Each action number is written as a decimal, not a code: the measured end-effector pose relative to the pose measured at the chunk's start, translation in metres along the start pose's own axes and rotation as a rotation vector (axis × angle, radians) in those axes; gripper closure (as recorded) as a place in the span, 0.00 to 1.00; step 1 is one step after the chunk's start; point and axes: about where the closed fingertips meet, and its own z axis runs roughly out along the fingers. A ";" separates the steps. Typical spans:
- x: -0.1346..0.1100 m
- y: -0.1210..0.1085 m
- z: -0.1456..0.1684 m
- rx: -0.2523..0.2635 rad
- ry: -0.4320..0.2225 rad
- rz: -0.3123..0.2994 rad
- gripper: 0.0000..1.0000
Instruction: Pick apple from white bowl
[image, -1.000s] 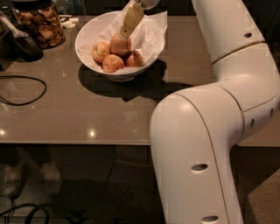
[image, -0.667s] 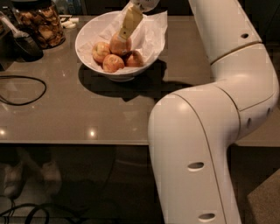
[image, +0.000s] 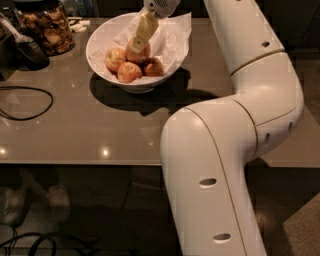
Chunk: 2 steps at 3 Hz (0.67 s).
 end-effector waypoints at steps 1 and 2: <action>-0.002 -0.001 0.007 -0.005 0.005 -0.001 0.30; -0.004 -0.003 0.012 -0.005 0.013 -0.003 0.30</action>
Offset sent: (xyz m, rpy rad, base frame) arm 0.0180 -0.0095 0.0104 -0.0776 0.0813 0.0282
